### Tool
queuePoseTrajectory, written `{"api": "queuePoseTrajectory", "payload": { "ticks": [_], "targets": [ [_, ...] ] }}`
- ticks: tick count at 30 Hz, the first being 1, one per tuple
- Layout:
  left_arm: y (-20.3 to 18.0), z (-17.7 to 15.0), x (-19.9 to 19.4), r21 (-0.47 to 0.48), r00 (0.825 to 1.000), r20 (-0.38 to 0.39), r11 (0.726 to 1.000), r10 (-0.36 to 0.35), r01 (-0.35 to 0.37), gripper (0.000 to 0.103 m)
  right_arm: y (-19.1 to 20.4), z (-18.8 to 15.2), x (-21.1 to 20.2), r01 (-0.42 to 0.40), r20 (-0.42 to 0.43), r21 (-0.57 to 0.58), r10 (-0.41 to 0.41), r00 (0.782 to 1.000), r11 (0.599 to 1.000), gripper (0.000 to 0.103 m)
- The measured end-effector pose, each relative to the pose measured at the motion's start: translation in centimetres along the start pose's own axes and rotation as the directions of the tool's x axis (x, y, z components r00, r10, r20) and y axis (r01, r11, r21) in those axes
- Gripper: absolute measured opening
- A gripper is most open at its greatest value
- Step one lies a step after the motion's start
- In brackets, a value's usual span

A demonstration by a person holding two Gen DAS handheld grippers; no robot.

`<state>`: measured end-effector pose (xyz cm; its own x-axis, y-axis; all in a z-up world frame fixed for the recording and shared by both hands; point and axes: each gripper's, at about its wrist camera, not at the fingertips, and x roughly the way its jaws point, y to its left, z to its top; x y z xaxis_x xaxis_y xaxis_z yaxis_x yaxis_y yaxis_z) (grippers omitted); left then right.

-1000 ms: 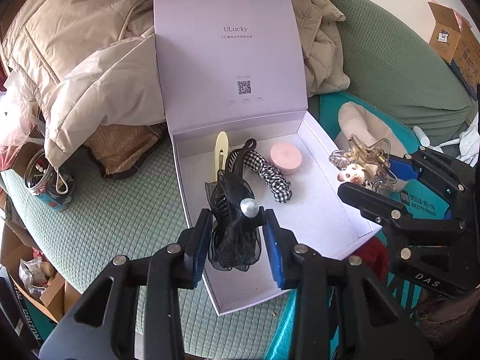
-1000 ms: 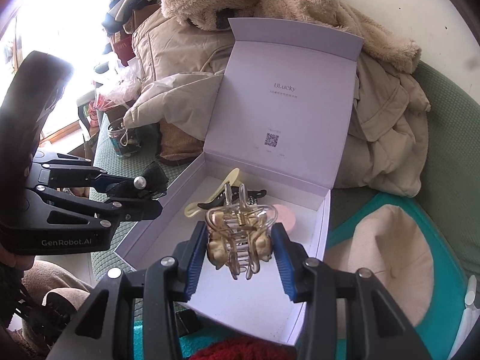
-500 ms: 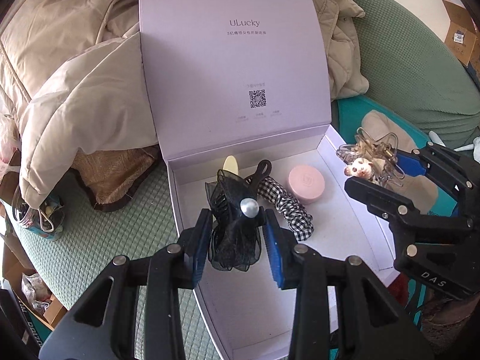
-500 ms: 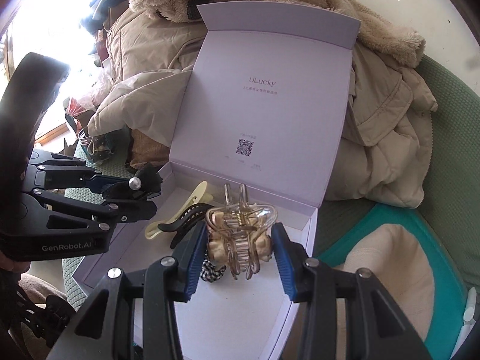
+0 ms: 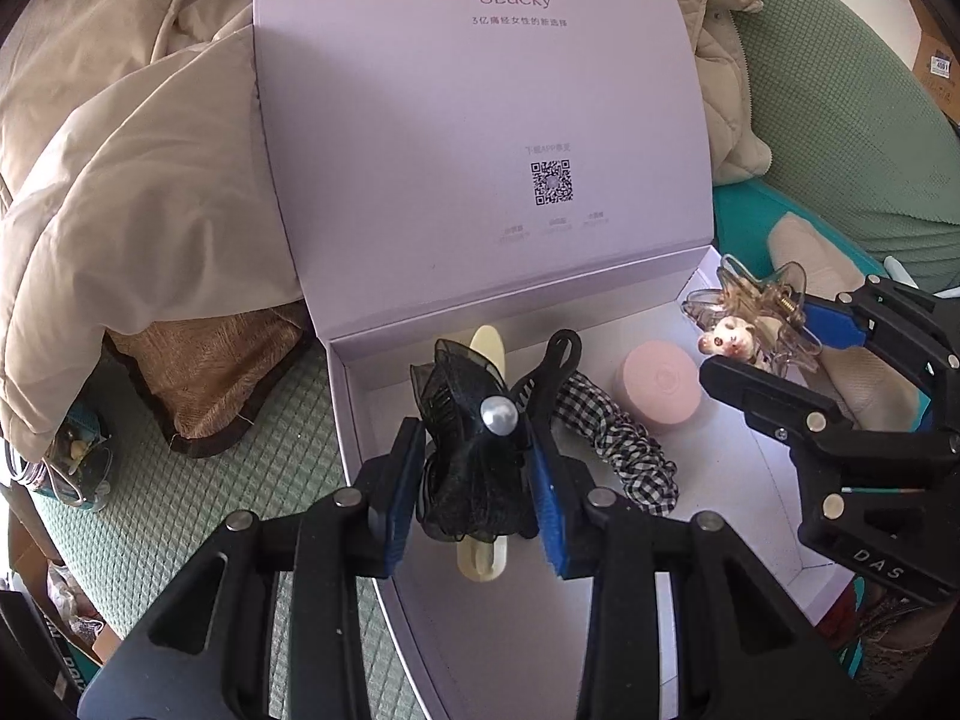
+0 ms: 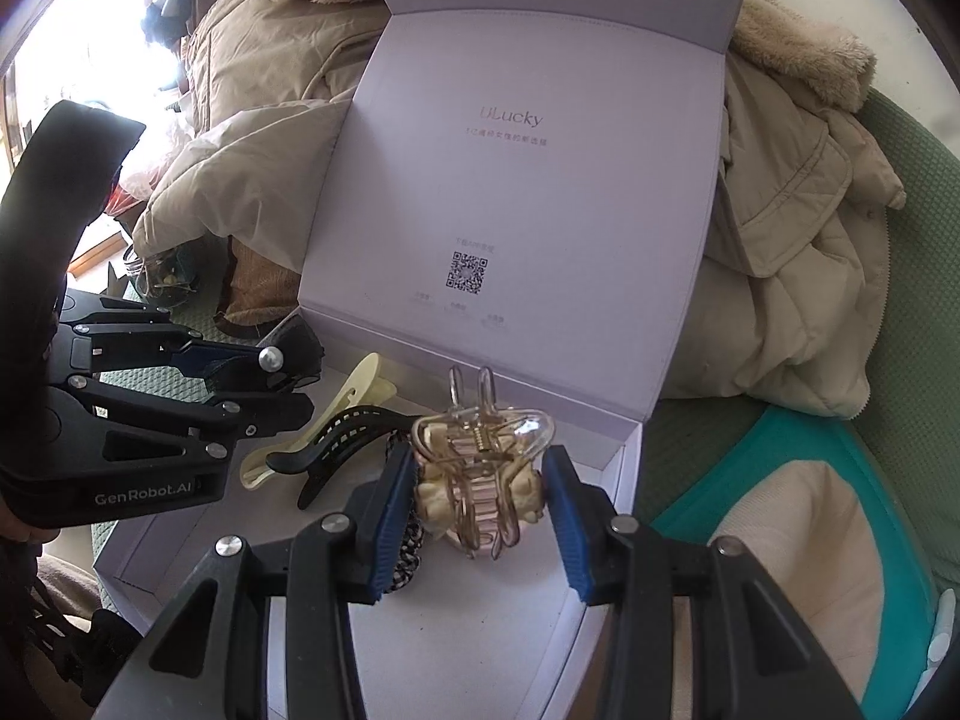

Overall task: Organize objects
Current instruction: 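Open both tools to release the bow clip and claw clip inside the box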

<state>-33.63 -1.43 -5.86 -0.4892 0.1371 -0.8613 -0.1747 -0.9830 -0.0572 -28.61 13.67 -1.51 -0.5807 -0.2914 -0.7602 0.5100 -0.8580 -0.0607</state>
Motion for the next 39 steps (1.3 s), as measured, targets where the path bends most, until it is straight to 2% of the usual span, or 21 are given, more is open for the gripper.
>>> {"api": "queuePoseTrajectory", "payload": {
  "ticks": [6,16,26,32,34,39],
  "targets": [
    [0.3,0.1,1.7,-0.001,1.0,-0.023,1.0,0.004,-0.004,0.033,0.0,0.1,1.8,-0.025,-0.041,0.009,0.025,0.999,1.0,0.044],
    [0.2,-0.3,3.8,-0.008,0.998,-0.055,1.0,-0.003,0.003,0.033,0.0,0.2,3.5,-0.017,-0.079,0.001,0.017,0.997,1.0,0.044],
    [-0.6,-0.6,4.3,0.005,0.999,-0.041,1.0,0.004,-0.004,0.033,-0.4,0.0,5.0,0.003,-0.137,0.015,0.0,0.991,1.0,0.044],
    [-0.9,-0.7,4.5,0.0,0.998,-0.062,1.0,0.01,-0.01,0.034,-0.1,0.1,5.1,0.02,-0.164,0.005,-0.019,0.986,1.0,0.044],
    [-1.1,-0.7,4.5,0.001,0.997,-0.076,1.0,0.023,-0.023,0.034,0.0,0.1,5.1,0.031,-0.177,0.002,-0.03,0.984,1.0,0.053],
    [-1.5,-0.8,3.6,0.005,0.997,-0.064,1.0,0.031,-0.031,0.034,0.2,0.1,4.2,0.043,-0.166,0.003,-0.042,0.985,0.999,0.054]
  ]
}}
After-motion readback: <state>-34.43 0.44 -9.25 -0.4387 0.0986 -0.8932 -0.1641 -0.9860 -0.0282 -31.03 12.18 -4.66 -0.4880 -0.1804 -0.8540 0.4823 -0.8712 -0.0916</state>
